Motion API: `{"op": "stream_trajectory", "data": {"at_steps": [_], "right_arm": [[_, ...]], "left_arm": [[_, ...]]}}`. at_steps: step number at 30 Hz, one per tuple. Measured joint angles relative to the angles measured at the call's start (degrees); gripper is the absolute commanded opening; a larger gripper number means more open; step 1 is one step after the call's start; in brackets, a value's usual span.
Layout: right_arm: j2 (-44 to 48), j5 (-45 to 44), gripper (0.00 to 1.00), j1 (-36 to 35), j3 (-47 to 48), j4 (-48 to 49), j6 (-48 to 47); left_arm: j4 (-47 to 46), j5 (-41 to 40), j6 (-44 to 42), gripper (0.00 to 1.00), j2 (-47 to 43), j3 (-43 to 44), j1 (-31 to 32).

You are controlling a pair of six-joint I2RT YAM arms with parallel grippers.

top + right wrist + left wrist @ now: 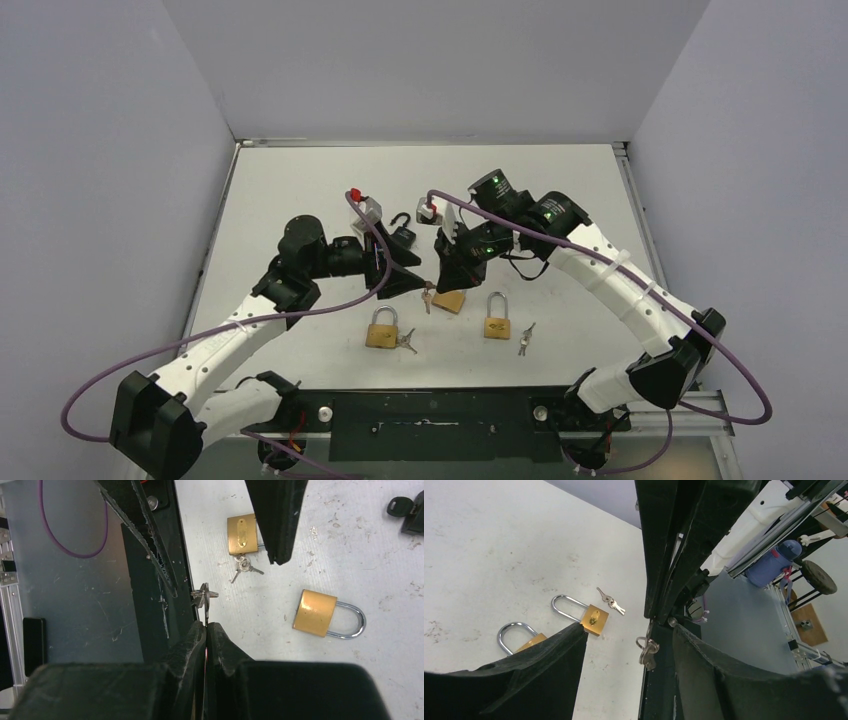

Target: Unlock with the key

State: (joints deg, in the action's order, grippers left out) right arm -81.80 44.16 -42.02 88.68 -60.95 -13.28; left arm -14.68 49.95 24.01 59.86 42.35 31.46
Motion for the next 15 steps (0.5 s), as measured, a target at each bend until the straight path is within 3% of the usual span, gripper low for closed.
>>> {"op": "stream_trajectory", "data": {"at_steps": [4,11,15], "right_arm": [[-1.46,0.13,0.0,-0.79,0.59,-1.01,-1.03],[-2.45,0.22,0.0,-0.83,1.9,-2.08,-1.79],[-2.45,0.74,0.0,-0.83,2.64,-2.12,-2.32]], "left_arm": [[-2.75,1.46,1.44,0.41,0.98,-0.31,0.07],[-4.55,4.28,2.45,0.39,3.26,-0.63,1.14],[-4.74,4.98,2.51,0.29,3.37,-0.92,1.38]]}}
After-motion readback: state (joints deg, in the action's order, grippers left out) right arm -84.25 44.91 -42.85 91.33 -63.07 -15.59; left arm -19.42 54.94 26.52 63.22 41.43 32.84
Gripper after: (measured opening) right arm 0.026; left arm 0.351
